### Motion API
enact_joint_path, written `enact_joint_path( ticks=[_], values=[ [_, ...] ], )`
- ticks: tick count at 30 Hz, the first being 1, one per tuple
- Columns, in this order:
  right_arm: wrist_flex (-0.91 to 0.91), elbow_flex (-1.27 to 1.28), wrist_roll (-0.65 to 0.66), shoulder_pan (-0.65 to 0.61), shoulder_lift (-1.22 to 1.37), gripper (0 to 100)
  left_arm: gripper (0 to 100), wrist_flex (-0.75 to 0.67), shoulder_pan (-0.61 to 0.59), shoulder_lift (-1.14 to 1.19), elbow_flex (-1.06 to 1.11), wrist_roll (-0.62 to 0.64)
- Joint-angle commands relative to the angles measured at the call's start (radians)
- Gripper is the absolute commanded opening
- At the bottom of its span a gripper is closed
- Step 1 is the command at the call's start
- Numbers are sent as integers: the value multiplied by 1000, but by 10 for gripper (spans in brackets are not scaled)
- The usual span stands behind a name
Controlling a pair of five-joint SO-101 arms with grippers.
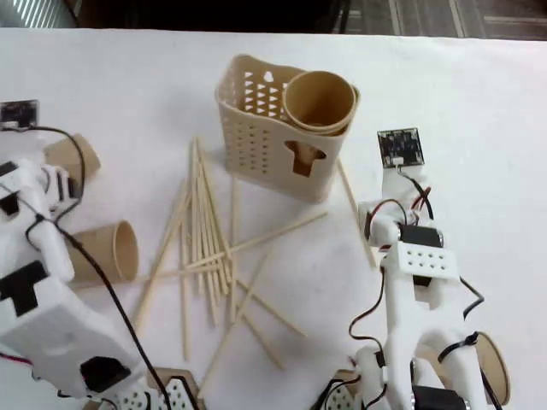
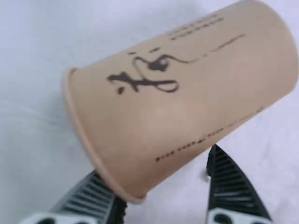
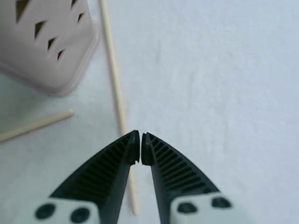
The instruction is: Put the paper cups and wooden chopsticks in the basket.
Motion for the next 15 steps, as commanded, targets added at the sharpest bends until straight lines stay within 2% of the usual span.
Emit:
enact_joint_path(
  ticks=[1,7,12,15],
  values=[
    [-13,-5,3,-4,-24,25,160,-12,64,-7,-57,-28],
    [-13,-5,3,-5,-24,25,113,-15,119,-7,-58,-44],
    [-13,-5,3,-5,-24,25,21,-15,151,-10,-78,-64],
    [-13,-5,3,-5,-24,25,22,-12,154,-31,-101,-60]
  ],
)
